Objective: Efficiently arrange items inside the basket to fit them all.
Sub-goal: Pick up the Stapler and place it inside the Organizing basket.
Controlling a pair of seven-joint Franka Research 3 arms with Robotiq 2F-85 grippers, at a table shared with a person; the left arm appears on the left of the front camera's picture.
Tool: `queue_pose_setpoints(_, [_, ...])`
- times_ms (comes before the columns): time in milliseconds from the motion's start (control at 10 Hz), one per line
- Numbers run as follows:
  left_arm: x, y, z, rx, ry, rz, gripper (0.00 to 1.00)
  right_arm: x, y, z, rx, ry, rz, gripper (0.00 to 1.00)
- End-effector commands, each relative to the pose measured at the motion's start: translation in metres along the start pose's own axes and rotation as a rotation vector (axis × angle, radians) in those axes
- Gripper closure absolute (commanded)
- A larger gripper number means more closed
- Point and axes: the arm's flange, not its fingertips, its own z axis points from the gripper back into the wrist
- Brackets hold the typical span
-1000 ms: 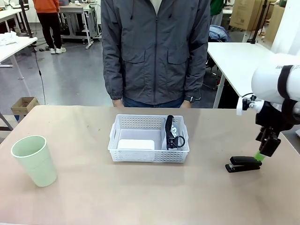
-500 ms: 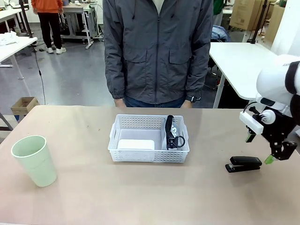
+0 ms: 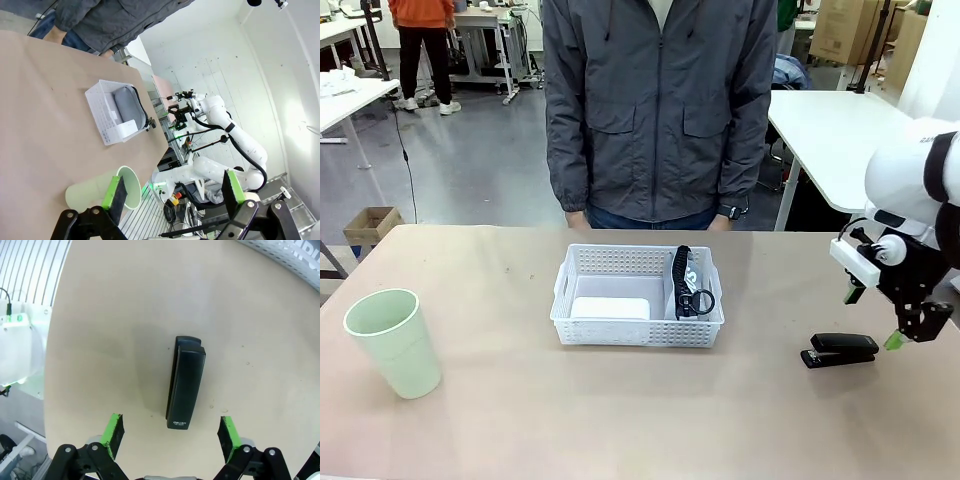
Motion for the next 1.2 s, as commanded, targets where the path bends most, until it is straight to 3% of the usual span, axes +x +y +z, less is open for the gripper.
queue_pose_setpoints(0, [-0.001,-0.003,-0.002,-0.001,-0.01,0.012,0.0,-0.005,-0.004,-0.006,0.007,-0.035,0.018,0.0])
queue_pose_setpoints(300, [-0.001,-0.003,-0.002,-0.001,-0.01,0.012,0.0,-0.012,-0.016,-0.045,-0.034,-0.053,0.058,0.0])
queue_pose_setpoints(500, [-0.001,-0.003,-0.002,-0.001,-0.01,0.012,0.0,-0.014,-0.021,-0.072,0.004,-0.045,0.037,0.0])
queue_pose_setpoints(1100, [-0.001,-0.003,-0.002,-0.001,-0.01,0.012,0.0,-0.014,-0.027,-0.092,0.055,-0.018,-0.071,0.0])
